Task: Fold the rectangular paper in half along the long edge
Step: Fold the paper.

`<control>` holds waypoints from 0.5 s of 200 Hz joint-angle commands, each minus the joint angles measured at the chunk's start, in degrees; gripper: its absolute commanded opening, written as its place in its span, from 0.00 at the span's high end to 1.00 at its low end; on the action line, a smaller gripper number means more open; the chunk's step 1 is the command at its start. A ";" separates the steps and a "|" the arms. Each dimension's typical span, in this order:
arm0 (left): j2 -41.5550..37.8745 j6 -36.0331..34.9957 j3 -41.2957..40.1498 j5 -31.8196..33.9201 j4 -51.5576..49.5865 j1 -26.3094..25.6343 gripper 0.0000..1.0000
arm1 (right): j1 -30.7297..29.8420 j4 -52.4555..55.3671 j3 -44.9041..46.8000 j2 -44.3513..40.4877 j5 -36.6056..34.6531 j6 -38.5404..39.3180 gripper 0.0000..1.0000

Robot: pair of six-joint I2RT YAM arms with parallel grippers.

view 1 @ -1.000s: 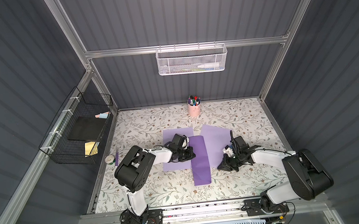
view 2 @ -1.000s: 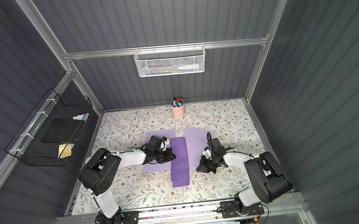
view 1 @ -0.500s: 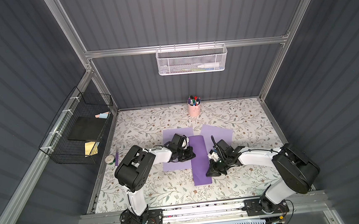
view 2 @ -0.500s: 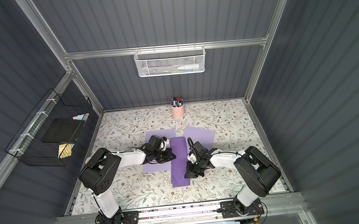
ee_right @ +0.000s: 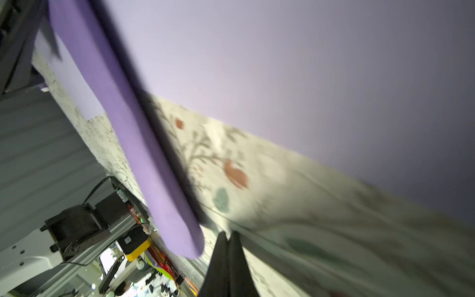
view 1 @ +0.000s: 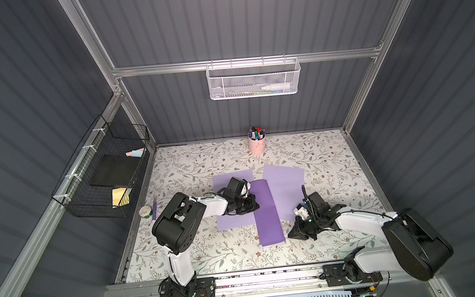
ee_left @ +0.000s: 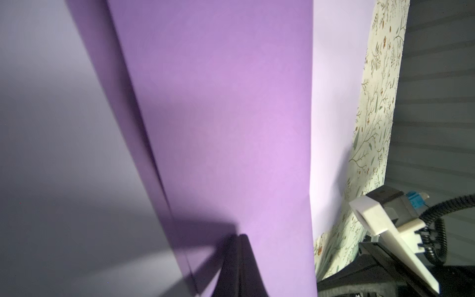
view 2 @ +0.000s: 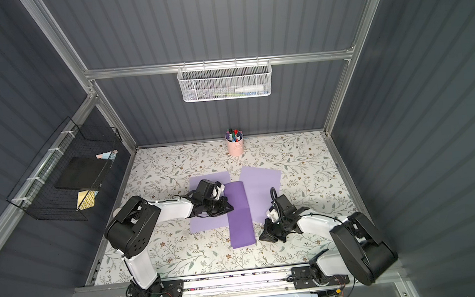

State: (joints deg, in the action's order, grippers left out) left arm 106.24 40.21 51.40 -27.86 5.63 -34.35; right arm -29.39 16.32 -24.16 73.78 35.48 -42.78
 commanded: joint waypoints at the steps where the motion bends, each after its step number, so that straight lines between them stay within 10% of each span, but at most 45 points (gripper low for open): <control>1: 5.78 -0.20 -3.84 7.47 -11.86 0.36 1.00 | -0.16 8.64 -4.15 -3.85 -1.17 0.48 1.00; 100: 6.17 -0.16 -3.64 7.20 -11.78 0.42 1.00 | -10.08 -0.15 -14.67 12.58 0.18 -2.58 1.00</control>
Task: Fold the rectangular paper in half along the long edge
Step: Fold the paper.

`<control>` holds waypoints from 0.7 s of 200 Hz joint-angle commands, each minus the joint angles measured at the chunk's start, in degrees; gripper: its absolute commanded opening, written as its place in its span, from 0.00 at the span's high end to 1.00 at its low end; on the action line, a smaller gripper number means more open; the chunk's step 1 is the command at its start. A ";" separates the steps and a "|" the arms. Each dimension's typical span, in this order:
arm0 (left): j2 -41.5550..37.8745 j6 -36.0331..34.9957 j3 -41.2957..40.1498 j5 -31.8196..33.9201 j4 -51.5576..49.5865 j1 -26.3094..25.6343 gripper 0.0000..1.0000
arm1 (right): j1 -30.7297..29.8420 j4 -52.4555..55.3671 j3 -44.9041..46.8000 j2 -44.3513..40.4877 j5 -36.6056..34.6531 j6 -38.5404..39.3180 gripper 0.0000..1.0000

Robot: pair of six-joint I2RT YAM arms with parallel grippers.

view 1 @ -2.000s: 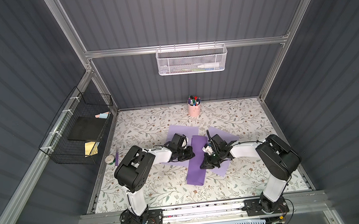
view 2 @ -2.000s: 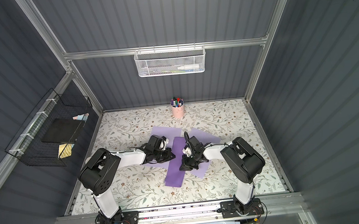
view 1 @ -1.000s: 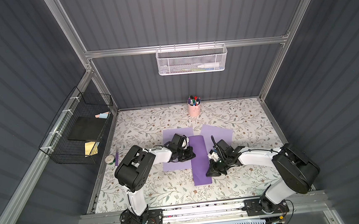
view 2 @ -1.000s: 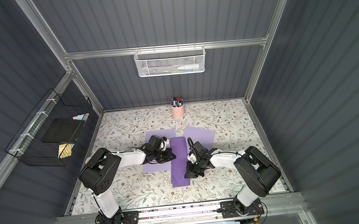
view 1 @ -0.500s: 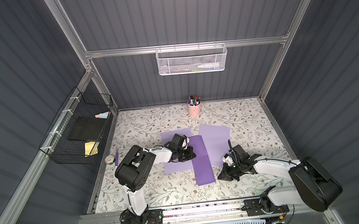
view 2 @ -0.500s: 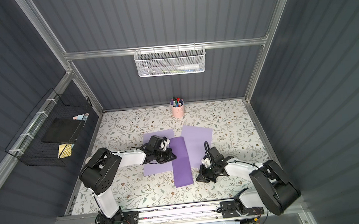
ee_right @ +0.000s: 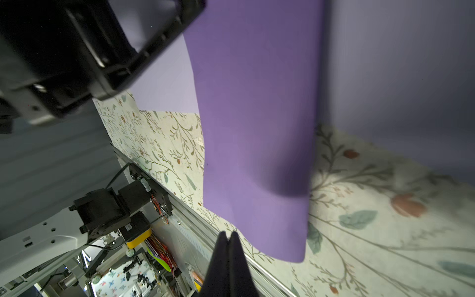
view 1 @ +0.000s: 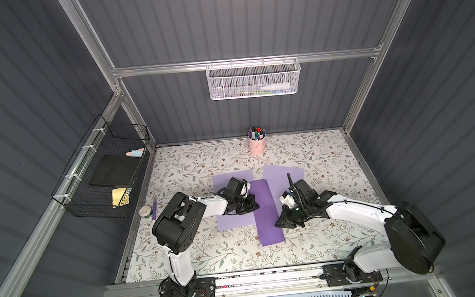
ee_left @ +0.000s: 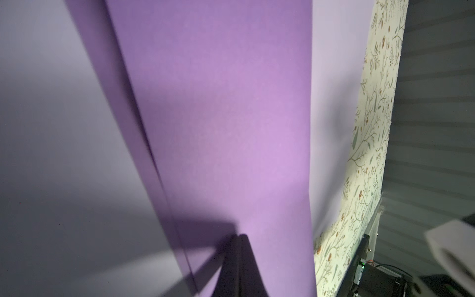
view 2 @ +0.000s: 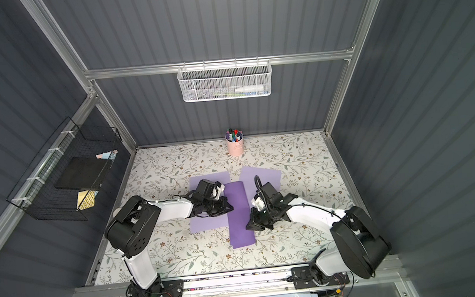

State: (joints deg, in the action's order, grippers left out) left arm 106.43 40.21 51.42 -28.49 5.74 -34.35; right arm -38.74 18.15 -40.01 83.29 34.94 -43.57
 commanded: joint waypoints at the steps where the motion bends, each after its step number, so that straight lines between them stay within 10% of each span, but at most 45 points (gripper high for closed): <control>1: 5.98 -0.14 -3.68 7.84 -11.89 0.42 1.00 | -0.76 -2.11 1.21 3.18 0.73 -1.83 1.00; 140: 6.10 -0.36 -3.55 7.66 -12.29 0.42 1.00 | 9.27 5.06 16.11 -11.78 -2.47 0.37 1.00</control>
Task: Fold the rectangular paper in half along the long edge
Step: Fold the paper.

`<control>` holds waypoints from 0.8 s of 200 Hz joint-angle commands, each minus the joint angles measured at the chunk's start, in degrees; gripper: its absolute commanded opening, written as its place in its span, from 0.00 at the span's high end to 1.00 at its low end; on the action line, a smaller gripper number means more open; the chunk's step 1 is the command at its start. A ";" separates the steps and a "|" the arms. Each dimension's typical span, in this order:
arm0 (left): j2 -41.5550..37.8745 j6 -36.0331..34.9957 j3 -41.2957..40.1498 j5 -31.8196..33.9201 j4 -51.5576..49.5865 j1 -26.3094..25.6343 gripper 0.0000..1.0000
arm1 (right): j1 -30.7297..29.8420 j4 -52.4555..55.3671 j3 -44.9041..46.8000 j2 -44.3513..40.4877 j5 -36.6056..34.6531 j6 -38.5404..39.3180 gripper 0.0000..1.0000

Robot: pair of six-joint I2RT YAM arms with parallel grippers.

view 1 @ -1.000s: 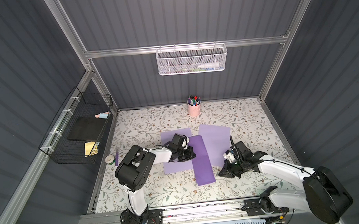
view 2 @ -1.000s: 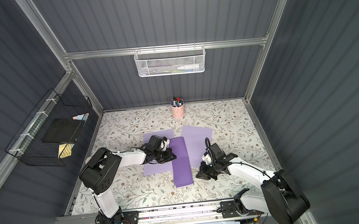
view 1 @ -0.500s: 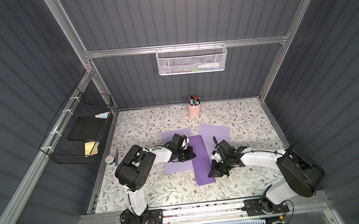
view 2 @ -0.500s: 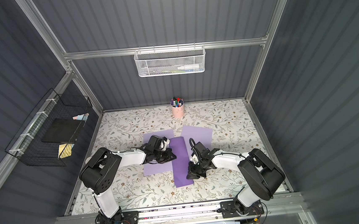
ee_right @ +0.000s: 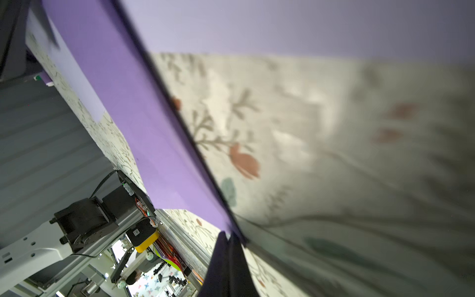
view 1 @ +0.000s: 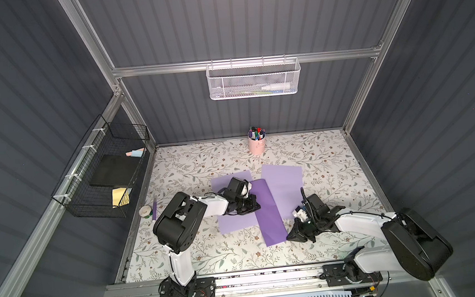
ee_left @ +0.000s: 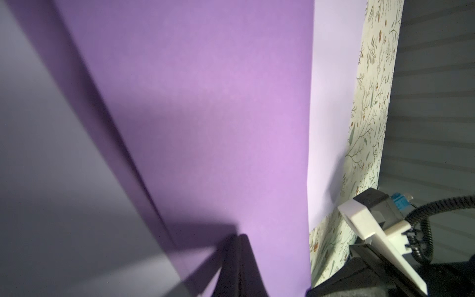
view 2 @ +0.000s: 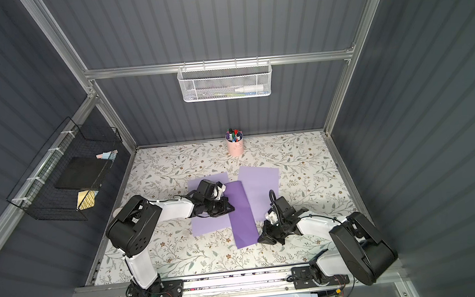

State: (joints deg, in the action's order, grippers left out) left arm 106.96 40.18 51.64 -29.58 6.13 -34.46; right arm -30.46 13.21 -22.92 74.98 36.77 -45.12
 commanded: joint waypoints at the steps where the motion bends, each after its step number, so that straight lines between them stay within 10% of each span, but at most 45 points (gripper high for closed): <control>1: 5.60 -0.31 -3.75 8.75 -12.70 0.53 1.00 | 1.00 10.00 -1.12 -3.63 -4.37 1.95 1.00; 27: 5.54 -0.32 -3.80 8.75 -12.71 0.53 1.00 | 1.24 9.44 -3.82 -4.43 -4.68 3.07 0.69; 64: 5.76 -0.45 -3.81 8.49 -12.49 0.53 1.00 | 1.21 5.39 -6.00 -0.12 -2.93 4.25 0.52; 118: 6.01 -0.50 -3.69 8.31 -12.55 0.55 1.00 | 1.11 -9.46 -5.64 10.57 7.12 1.81 0.51; 160: 6.51 -0.54 -3.58 8.14 -12.39 0.62 1.00 | 0.97 -12.90 -5.41 13.39 9.37 2.05 0.70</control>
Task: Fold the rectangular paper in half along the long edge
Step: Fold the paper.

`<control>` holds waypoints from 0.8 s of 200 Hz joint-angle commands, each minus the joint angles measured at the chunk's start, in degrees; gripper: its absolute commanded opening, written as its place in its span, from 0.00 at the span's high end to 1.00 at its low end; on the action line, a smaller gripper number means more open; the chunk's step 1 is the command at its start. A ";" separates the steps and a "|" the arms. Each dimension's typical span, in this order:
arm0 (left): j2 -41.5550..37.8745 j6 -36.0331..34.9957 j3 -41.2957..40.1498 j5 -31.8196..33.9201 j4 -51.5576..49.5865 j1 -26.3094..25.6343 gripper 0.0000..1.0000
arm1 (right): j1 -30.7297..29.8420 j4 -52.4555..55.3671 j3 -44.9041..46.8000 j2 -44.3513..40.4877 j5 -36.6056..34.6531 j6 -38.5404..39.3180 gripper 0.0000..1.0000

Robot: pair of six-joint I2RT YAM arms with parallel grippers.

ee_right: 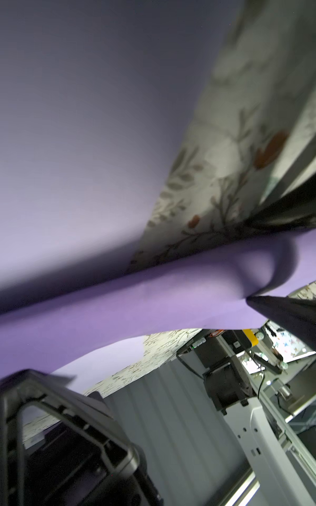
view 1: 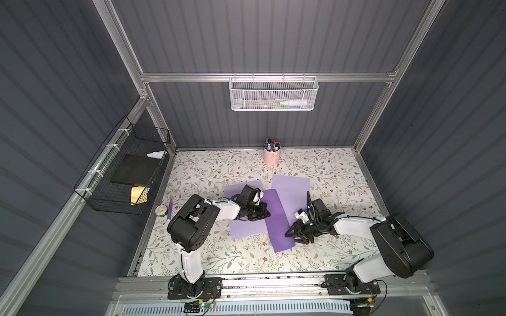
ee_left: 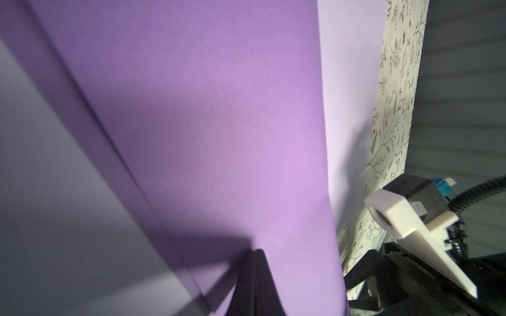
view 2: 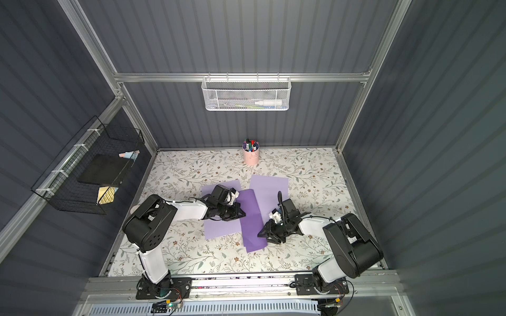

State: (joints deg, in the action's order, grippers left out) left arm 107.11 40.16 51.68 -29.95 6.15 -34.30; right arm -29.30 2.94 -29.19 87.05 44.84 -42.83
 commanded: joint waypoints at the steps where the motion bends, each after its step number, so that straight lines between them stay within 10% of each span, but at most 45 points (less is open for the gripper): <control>1: 6.36 -0.52 -3.66 8.51 -12.40 0.47 1.00 | -0.16 -2.65 0.88 1.35 1.30 -0.24 0.70; 45: 6.80 -0.58 -3.60 8.42 -12.44 0.55 1.00 | -0.22 -2.51 1.12 1.06 0.52 -0.19 1.00; 90: 6.97 -0.60 -3.64 8.44 -12.22 0.55 1.00 | -0.22 -1.00 0.41 -0.80 -0.16 0.10 1.00; 112: 7.11 -0.61 -3.71 8.42 -12.13 0.56 1.00 | -0.18 1.13 -1.55 0.24 -0.80 1.23 0.63; 133: 7.06 -0.58 -3.69 8.42 -12.20 0.61 1.00 | -0.20 1.52 -3.89 2.80 -0.23 1.86 0.57; 160: 6.86 -0.55 -3.84 8.42 -12.15 0.64 1.00 | -0.22 0.62 -5.18 5.24 0.51 1.72 1.00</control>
State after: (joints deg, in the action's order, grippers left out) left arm 107.68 40.16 51.79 -31.68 6.42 -33.98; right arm -29.39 2.90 -33.32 90.59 45.10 -41.39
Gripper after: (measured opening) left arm 0.054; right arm 0.170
